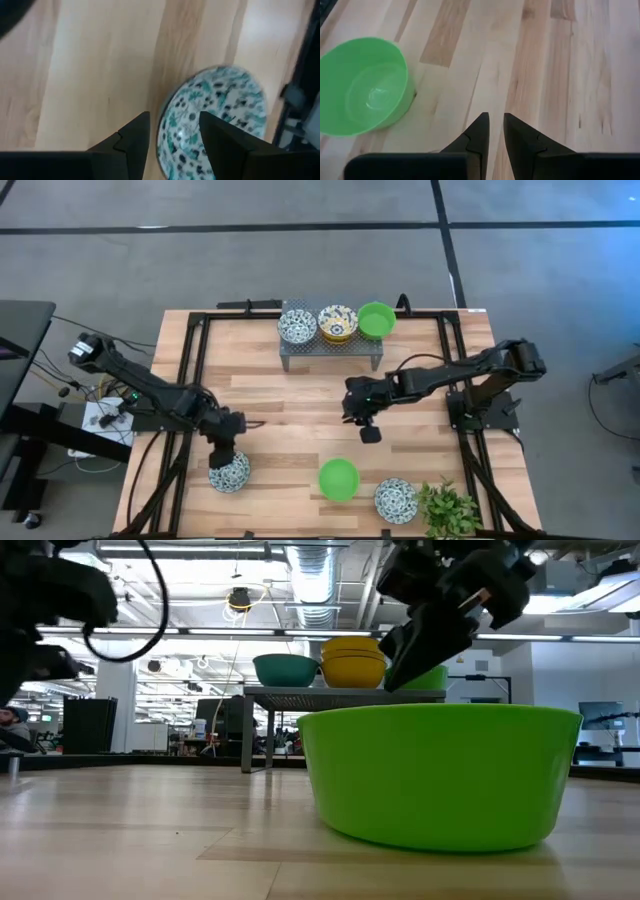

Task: Pick & Place Mini bowls
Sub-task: Stack the blue patterned bowl on the blue patterned bowl on the shelf

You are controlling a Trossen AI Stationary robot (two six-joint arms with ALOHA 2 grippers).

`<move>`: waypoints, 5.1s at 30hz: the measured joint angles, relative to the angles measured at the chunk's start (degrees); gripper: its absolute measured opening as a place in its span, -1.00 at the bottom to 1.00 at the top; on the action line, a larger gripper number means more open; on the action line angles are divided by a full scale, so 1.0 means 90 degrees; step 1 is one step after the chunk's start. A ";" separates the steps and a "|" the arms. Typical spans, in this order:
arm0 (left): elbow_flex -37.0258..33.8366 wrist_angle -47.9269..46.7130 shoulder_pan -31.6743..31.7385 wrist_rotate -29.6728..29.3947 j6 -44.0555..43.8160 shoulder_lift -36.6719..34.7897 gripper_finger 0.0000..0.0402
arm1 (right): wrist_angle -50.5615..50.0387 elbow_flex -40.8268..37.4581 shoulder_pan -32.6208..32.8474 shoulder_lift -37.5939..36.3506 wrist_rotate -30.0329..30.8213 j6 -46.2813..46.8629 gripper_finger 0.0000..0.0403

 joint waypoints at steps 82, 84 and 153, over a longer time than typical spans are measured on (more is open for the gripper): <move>0.2612 0.2365 0.6435 -0.1465 0.1310 0.1117 -0.90 | -0.1991 -0.0112 -0.0128 -0.0325 -0.0091 0.0403 -0.73; 0.2612 0.2372 0.6488 -0.1448 0.1310 0.1186 -0.90 | -0.1886 -0.0112 -0.0128 -0.0325 -0.0093 0.0403 -0.73; 0.2610 0.2800 0.6693 -0.1443 0.1697 0.1468 -0.70 | -0.1704 -0.0107 -0.0126 -0.0322 -0.0091 0.0840 -0.73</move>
